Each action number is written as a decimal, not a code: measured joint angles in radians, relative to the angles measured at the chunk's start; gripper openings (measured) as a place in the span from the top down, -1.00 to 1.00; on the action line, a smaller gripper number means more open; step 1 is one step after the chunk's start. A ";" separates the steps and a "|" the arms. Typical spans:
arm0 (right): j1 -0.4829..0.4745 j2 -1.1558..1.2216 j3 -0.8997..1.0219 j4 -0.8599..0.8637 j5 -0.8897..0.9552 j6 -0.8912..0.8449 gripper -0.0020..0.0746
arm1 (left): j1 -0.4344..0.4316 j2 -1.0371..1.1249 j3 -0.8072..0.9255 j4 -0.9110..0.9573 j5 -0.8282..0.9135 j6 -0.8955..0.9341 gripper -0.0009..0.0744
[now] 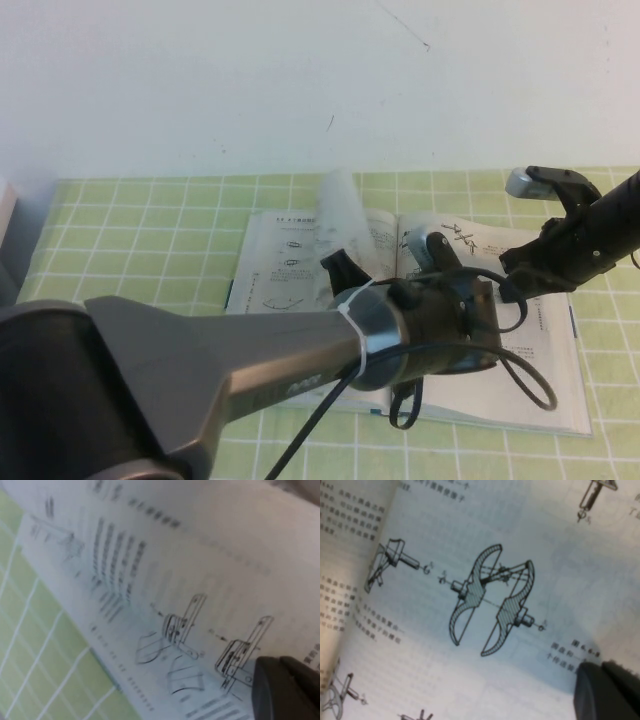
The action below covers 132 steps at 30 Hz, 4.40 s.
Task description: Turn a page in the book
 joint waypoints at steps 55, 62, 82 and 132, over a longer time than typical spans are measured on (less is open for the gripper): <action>-0.004 -1.191 0.688 0.517 -0.313 -0.695 0.95 | 0.648 -1.423 1.075 0.204 -0.890 -0.646 0.99; -0.004 -1.447 0.821 0.574 -0.271 -0.732 0.95 | 0.648 -1.579 1.191 0.205 -0.891 -0.653 0.99; -0.004 -1.696 0.957 0.613 -0.259 -0.734 0.95 | 0.648 -1.600 1.394 0.205 -0.891 -0.656 0.98; -0.120 -2.117 1.382 -0.721 -0.467 0.484 0.95 | 0.648 -1.600 1.458 0.213 -0.895 -0.656 0.98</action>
